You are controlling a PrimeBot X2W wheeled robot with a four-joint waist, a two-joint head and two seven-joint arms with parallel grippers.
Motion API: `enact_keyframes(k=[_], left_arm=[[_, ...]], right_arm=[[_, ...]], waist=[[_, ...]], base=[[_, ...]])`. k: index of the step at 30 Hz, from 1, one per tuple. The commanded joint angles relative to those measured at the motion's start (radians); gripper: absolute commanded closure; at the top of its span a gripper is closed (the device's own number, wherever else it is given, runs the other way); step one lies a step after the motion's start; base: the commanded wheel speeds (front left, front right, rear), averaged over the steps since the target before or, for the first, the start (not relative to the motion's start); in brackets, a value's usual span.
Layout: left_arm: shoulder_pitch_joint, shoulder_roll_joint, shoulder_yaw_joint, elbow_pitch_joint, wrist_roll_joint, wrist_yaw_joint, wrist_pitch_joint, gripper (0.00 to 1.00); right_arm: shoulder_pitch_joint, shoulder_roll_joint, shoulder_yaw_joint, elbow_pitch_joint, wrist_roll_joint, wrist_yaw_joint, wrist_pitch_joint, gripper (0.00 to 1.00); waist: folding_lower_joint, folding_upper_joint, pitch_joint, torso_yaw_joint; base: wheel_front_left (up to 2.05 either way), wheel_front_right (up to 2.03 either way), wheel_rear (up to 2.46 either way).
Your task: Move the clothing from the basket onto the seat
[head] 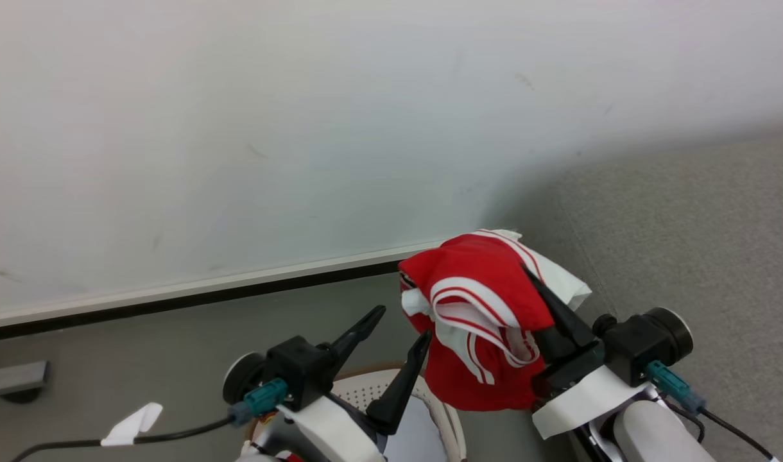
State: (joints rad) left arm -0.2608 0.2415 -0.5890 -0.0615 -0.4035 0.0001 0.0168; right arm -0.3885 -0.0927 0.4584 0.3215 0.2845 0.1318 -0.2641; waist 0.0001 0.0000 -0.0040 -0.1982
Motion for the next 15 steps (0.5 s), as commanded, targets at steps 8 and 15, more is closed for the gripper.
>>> enact_keyframes(k=[8, 15], left_arm=[[-0.011, -0.003, -0.016, 0.015, 0.016, -0.006, -0.024, 0.0], [-0.027, 0.003, -0.025, 0.004, 0.029, -0.006, -0.028, 0.0]], right_arm=[[0.038, -0.03, -0.096, -0.057, -0.01, -0.002, 0.003, 1.0], [0.058, -0.03, -0.15, -0.09, -0.007, -0.002, 0.02, 1.0]], waist=[[-0.0001, 0.0, 0.03, -0.132], [-0.0001, 0.0, 0.066, -0.173]], base=[[0.0, 0.0, 0.0], [0.0, 0.0, 0.0]])
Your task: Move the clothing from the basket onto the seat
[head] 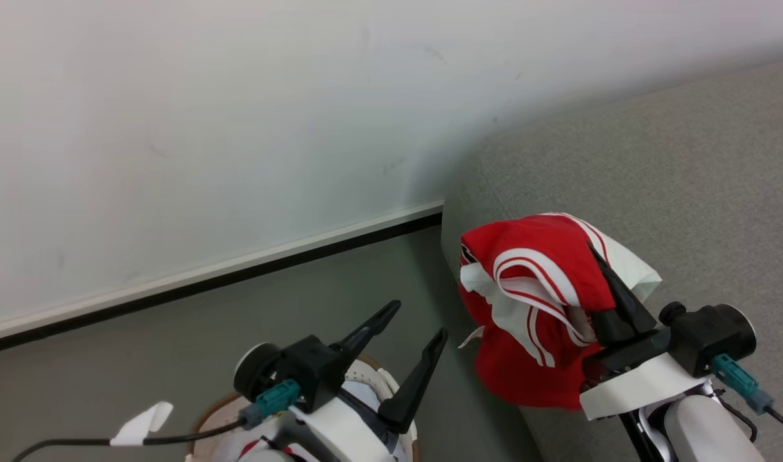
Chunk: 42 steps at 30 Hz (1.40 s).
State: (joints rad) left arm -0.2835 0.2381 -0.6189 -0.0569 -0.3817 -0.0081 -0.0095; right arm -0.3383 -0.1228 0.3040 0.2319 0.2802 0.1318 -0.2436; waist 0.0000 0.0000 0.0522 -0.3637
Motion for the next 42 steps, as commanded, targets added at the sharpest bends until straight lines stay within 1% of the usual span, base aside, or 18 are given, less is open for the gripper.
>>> enact_keyframes(k=[1, 5, 10, 13, 16, 18, 24, 28, 30, 32, 35, 36, 38, 39, 42], left_arm=[[-0.009, 0.008, 0.002, -0.003, 0.011, 0.0, -0.001, 0.0], [-0.046, 0.018, -0.007, -0.023, 0.032, -0.016, 0.001, 0.0], [-0.118, 0.046, 0.003, -0.055, 0.054, -0.039, -0.012, 0.0], [-0.176, 0.063, 0.001, -0.073, 0.077, -0.06, -0.017, 0.0], [-0.233, 0.073, -0.002, -0.088, 0.091, -0.077, -0.03, 0.0], [-0.264, 0.078, -0.003, -0.094, 0.093, -0.085, -0.038, 0.0], [-0.329, 0.081, -0.01, -0.096, 0.086, -0.099, -0.062, 0.0], [-0.342, 0.072, -0.019, -0.099, 0.073, -0.103, -0.073, 0.0], [-0.342, 0.067, -0.014, -0.106, 0.064, -0.097, -0.08, 0.0], [-0.338, 0.065, -0.012, -0.114, 0.058, -0.093, -0.085, 0.0], [-0.322, 0.068, -0.009, -0.12, 0.053, -0.086, -0.09, 0.0], [-0.318, 0.071, -0.01, -0.122, 0.052, -0.085, -0.091, 0.0], [-0.311, 0.075, -0.007, -0.12, 0.049, -0.081, -0.093, 0.0], [-0.307, 0.078, -0.005, -0.118, 0.048, -0.079, -0.096, 0.0], [-0.297, 0.082, 0.005, -0.111, 0.039, -0.069, -0.102, 0.0]], right_arm=[[0.008, 0.003, -0.007, -0.005, -0.002, -0.002, 0.003, 1.0], [-0.018, 0.012, -0.07, -0.025, -0.009, -0.002, 0.02, 1.0], [-0.132, 0.034, -0.218, -0.025, -0.032, -0.002, 0.042, 1.0], [-0.245, 0.048, -0.34, -0.006, -0.045, -0.002, 0.069, 1.0], [-0.383, 0.047, -0.477, 0.031, -0.084, -0.002, 0.104, 1.0], [-0.48, 0.031, -0.568, 0.056, -0.121, -0.002, 0.131, 1.0], [-0.734, -0.04, -0.813, 0.145, -0.289, -0.002, 0.19, 1.0], [-0.817, -0.067, -0.956, 0.214, -0.436, -0.002, 0.206, 1.0], [-0.84, -0.063, -1.027, 0.243, -0.505, -0.002, 0.196, 1.0], [-0.854, -0.042, -1.104, 0.268, -0.561, -0.002, 0.172, 1.0], [-0.822, -0.01, -1.202, 0.315, -0.649, -0.002, 0.132, 1.0], [-0.811, 0.0, -1.229, 0.333, -0.675, -0.002, 0.118, 0.89], [-0.787, 0.013, -1.284, 0.367, -0.73, -0.002, 0.099, 0.32], [-0.778, 0.018, -1.311, 0.381, -0.753, -0.002, 0.09, 0.0], [-0.755, 0.036, -1.36, 0.43, -0.813, -0.002, 0.066, 0.0]], waist=[[0.0, 0.0, 0.023, -0.01], [0.0, 0.0, 0.091, -0.001], [0.0, 0.0, 0.207, 0.029], [0.0, 0.0, 0.285, 0.056], [0.0, 0.0, 0.351, 0.088], [0.0, 0.0, 0.388, 0.108], [0.0, 0.0, 0.468, 0.171], [0.0, 0.0, 0.504, 0.21], [0.0, 0.0, 0.526, 0.228], [0.0, 0.0, 0.545, 0.245], [0.0, 0.0, 0.564, 0.261], [0.0, 0.0, 0.568, 0.264], [0.0, 0.0, 0.57, 0.268], [0.0, 0.0, 0.566, 0.269], [0.0, 0.0, 0.547, 0.261]], base=[[0.0, 0.0, 0.0], [0.0, 0.0, 0.0], [0.0, 0.0, 0.0], [0.0, 0.0, 0.0], [0.0, 0.0, 0.0], [0.0, 0.0, 0.0], [0.0, 0.0, 0.0], [0.0, 0.0, 0.0], [0.0, 0.0, 0.0], [0.0, 0.0, 0.0], [0.0, 0.0, 0.0], [0.0, 0.0, 0.0], [0.0, 0.0, 0.0], [0.0, 0.0, 0.0], [0.0, 0.0, 0.0]])
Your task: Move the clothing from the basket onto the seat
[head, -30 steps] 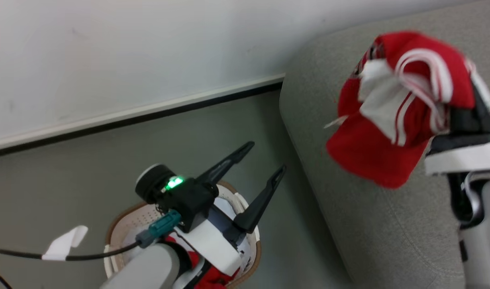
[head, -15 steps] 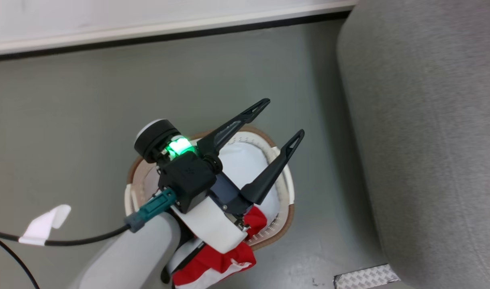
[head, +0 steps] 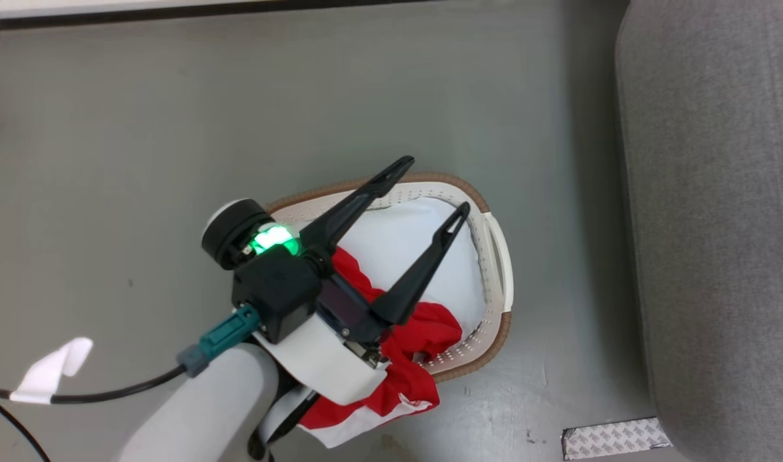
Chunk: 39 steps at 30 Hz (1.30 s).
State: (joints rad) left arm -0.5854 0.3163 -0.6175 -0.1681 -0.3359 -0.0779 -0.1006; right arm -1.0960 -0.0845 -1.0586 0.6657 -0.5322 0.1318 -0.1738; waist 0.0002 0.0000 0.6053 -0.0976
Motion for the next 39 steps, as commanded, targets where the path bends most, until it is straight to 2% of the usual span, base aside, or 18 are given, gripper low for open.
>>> enact_keyframes(k=[1, 7, 11, 21, 26, 29, 32, 33, 39], left_arm=[[0.011, 0.006, 0.008, 0.003, -0.011, 0.005, -0.01, 0.0], [0.052, 0.011, 0.022, 0.026, -0.033, 0.029, -0.025, 0.0], [0.099, 0.003, 0.024, 0.058, -0.044, 0.049, -0.049, 0.0], [0.254, -0.014, 0.07, 0.166, -0.072, 0.141, -0.135, 0.0], [0.346, -0.03, 0.125, 0.219, -0.09, 0.186, -0.159, 0.0], [0.404, -0.035, 0.165, 0.24, -0.083, 0.207, -0.164, 0.0], [0.445, -0.037, 0.201, 0.238, -0.058, 0.22, -0.164, 0.0], [0.491, -0.048, 0.238, 0.233, -0.041, 0.225, -0.163, 0.0], [0.573, -0.072, 0.312, 0.231, 0.02, 0.204, -0.164, 0.0]], right_arm=[[0.007, 0.003, -0.01, 0.012, -0.014, -0.002, -0.008, 0.0], [0.072, 0.015, 0.031, 0.081, -0.054, -0.002, -0.078, 0.0], [0.146, 0.026, 0.126, 0.102, 0.008, -0.002, -0.093, 0.0], [0.507, 0.034, 0.572, -0.148, 0.355, -0.002, -0.09, 0.0], [0.692, 0.034, 0.747, -0.271, 0.494, -0.002, -0.09, 0.0], [0.788, 0.033, 0.825, -0.333, 0.534, -0.002, -0.09, 0.0], [0.842, 0.032, 0.86, -0.369, 0.557, -0.002, -0.09, 0.0], [0.893, 0.033, 0.895, -0.402, 0.567, -0.002, -0.09, 0.0], [1.005, 0.032, 0.943, -0.445, 0.604, -0.002, -0.09, 0.0]], waist=[[-0.0002, 0.0, -0.015, -0.011], [-0.0002, 0.0, -0.098, -0.049], [-0.0002, 0.0, -0.18, -0.063], [-0.0002, 0.0, -0.379, -0.035], [-0.0002, 0.0, -0.463, -0.001], [-0.0002, 0.0, -0.509, 0.021], [-0.0002, 0.0, -0.535, 0.033], [-0.0002, 0.0, -0.555, 0.043], [-0.0002, 0.0, -0.595, 0.069]], base=[[0.0, 0.0, 0.0], [0.0, 0.0, 0.0], [0.0, 0.0, 0.0], [0.0, 0.0, 0.0], [0.0, 0.0, 0.0], [0.0, 0.0, 0.0], [0.0, 0.0, 0.0], [0.0, 0.0, 0.0], [0.0, 0.0, 0.0]])
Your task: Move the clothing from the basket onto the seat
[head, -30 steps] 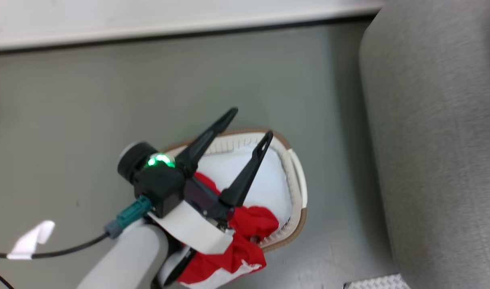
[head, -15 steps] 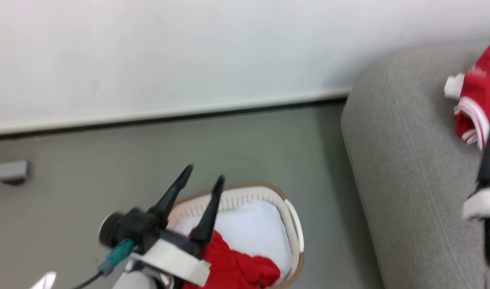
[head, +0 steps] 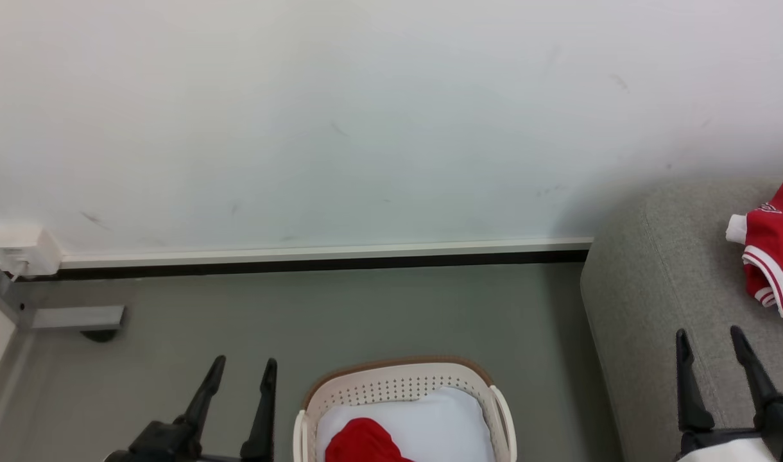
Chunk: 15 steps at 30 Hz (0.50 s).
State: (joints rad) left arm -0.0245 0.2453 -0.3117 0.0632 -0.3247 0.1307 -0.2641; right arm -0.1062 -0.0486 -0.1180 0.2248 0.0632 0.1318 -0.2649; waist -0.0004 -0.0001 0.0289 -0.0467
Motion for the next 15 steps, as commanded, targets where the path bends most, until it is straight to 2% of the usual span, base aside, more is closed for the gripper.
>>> enact_keyframes(k=[1, 15], left_arm=[[0.025, -0.006, 0.018, 0.003, 0.022, -0.009, 0.0, 0.0], [0.1, -0.105, 0.169, 0.097, 0.098, -0.101, 0.0, 0.0]], right_arm=[[0.033, -0.003, 0.009, -0.007, 0.007, -0.002, 0.001, 0.0], [0.1, -0.003, 0.097, 0.063, 0.035, -0.002, 0.001, 0.0]], waist=[[0.0004, 0.0001, -0.025, 0.022], [0.0004, 0.0001, -0.071, 0.036]], base=[[0.0, 0.0, 0.0], [0.0, 0.0, 0.0]])
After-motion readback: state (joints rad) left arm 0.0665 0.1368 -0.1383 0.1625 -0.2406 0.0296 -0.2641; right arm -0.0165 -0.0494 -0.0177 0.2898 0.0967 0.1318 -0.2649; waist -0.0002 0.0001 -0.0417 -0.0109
